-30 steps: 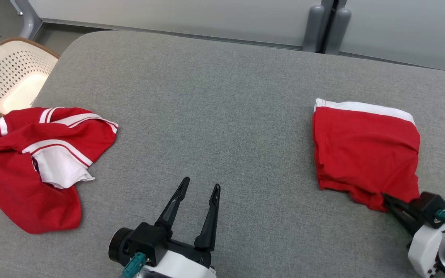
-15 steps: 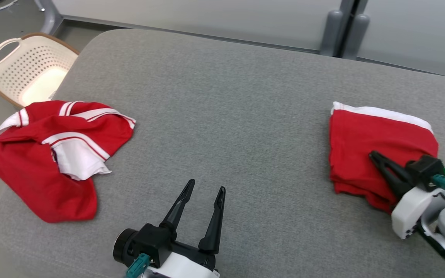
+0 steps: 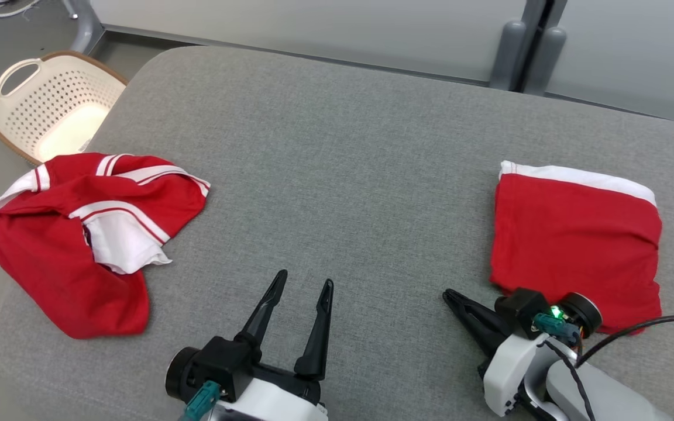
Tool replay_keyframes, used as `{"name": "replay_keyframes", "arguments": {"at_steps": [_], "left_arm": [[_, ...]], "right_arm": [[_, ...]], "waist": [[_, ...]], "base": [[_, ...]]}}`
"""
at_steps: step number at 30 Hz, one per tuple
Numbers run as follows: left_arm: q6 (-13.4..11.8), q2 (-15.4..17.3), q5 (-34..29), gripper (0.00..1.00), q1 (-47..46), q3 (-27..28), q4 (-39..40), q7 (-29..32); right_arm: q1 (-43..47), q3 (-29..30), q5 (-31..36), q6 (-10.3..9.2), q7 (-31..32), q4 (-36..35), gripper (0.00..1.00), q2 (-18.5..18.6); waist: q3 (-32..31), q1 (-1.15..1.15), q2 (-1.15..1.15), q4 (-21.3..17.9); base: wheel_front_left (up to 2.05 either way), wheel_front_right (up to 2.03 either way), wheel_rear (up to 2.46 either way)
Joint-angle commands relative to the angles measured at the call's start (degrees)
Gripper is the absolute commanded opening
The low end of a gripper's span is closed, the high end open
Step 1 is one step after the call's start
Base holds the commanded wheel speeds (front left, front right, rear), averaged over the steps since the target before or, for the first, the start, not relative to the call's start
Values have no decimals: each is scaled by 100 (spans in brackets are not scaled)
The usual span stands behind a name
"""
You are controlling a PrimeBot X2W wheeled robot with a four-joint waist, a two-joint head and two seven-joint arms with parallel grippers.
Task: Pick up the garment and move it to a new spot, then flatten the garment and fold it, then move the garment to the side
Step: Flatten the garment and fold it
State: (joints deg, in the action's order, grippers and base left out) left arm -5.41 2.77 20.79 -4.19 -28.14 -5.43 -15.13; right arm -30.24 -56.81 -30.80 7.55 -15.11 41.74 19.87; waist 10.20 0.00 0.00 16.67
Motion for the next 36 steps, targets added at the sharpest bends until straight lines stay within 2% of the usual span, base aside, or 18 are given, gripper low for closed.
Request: {"name": "replay_keyframes", "arguments": {"at_steps": [1, 2, 3, 4, 5, 15, 18, 23, 29, 36], "left_arm": [[-28, 24, -22, 100, -2, 61, -1, -1], [-32, 24, -31, 100, 43, 117, 12, -1], [-31, 24, -42, 100, 86, 168, 21, -1], [-35, 24, -53, 100, 140, 226, 23, -1], [-22, 23, -55, 100, 183, 284, 32, -1], [48, 23, -263, 100, 930, 1135, 216, -1], [98, 23, -377, 100, 1153, 1419, 281, -1], [129, 22, -556, 100, 1431, 1695, 382, 0], [32, 23, -708, 100, 1564, 1821, 304, 0], [39, 21, -823, 100, 1630, 1898, 307, -1]], "right_arm": [[29, 49, -38, -13, -3, -118, 0, 30], [58, 102, -11, -13, -2, -267, 0, 23], [110, 191, 33, -13, -3, -422, 15, 27], [182, 302, 75, -13, -3, -554, 40, 15], [267, 474, 132, -13, -4, -700, 100, 12], [1651, 2623, 977, -13, -3, -1836, 100, -260], [2096, 3397, 1337, -13, -3, -2129, 100, -458], [2764, 4266, 1804, -12, -4, -2639, 100, -847], [3180, 4581, 2018, -12, -4, -2869, 100, -1093], [3389, 4658, 1881, -12, -4, -2886, 100, -1097]], "waist": [[-112, 0, 0, -150], [-177, 0, 0, -248], [-232, 0, 0, -339], [-309, 0, 0, -449], [-378, 0, 0, -546], [-1162, 0, 0, -1491], [-1275, 0, 0, -1660], [-1388, 0, 0, -1817], [-1394, 0, 0, -1899], [-1357, 0, 0, -1769]], "base": [[0, 0, 0], [0, 0, 0], [0, 0, 0], [0, 0, 0], [0, 0, 0], [0, 0, 0], [0, 0, 0], [0, 0, 0], [0, 0, 0], [0, 0, 0]]}}
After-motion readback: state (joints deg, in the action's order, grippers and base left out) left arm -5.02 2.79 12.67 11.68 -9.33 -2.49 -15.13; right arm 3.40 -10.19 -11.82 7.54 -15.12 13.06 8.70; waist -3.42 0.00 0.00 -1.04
